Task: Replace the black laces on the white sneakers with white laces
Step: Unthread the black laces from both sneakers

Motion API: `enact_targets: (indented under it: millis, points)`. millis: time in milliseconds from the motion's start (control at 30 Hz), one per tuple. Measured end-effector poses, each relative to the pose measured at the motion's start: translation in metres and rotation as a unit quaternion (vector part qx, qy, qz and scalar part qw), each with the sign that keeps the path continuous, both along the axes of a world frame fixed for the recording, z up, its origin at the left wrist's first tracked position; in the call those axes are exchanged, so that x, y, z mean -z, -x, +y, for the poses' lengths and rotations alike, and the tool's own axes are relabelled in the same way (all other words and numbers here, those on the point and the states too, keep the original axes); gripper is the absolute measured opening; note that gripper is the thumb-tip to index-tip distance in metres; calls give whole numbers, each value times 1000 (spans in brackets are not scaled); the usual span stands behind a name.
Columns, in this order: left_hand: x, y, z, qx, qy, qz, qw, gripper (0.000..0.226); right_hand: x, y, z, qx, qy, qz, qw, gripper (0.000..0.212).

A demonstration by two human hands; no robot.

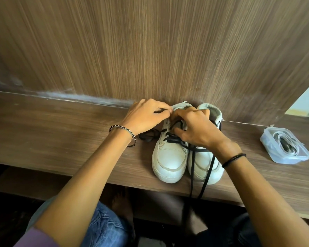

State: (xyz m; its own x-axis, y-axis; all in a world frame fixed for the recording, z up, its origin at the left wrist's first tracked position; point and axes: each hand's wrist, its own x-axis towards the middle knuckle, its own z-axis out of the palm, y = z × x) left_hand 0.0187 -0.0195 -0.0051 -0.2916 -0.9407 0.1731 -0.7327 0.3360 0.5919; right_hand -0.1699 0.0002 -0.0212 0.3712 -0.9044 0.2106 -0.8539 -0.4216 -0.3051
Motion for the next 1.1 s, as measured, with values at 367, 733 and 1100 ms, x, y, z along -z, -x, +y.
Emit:
enact_targets:
  millis: [367, 733, 1100]
  points:
    - [-1, 1, -3, 5, -3, 9, 1000, 24, -1, -17, 7, 174, -36, -379, 908, 21]
    - [-1, 1, -2, 14, 4, 7, 1000, 23, -17, 2, 6, 71, -132, -339, 929, 20]
    - [-3, 2, -1, 2, -5, 10, 1000, 24, -2, 9, -4, -42, -59, -28, 997, 13]
